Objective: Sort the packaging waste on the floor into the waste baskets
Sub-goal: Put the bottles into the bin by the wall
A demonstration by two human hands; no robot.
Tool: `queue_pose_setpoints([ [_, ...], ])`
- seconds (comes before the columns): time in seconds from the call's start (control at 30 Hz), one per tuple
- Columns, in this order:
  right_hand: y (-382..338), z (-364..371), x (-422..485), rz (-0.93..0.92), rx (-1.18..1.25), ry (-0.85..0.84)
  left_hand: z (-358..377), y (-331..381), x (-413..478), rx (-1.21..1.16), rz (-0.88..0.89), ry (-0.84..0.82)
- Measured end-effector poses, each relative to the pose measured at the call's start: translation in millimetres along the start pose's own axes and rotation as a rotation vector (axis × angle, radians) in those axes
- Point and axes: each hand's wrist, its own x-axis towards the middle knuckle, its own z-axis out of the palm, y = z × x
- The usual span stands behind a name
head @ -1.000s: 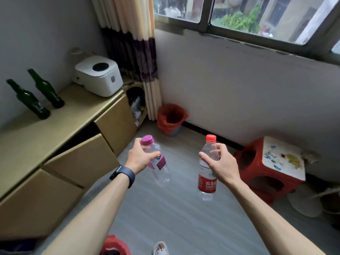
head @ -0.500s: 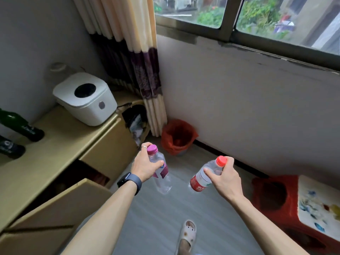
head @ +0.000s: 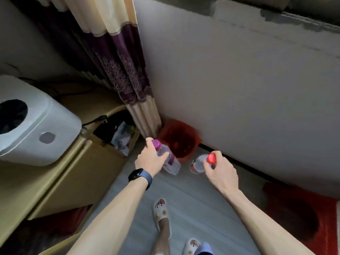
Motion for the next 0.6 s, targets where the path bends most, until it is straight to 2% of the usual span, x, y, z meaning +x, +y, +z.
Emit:
queue_pose_setpoints([
  [0.2, 4, 100, 97, 0.020, -0.041, -0.024, 87, -24, 117, -0.059, 0.065, -0.056],
  [0.43, 53, 231, 206, 0.018, -0.140, -0.113, 209, -76, 233, -0.016, 0.210, -0.177],
  [0.6, 80, 304, 274, -0.093, -0.228, -0.165, 281, -94, 305, 0.173, 0.368, -0.176],
])
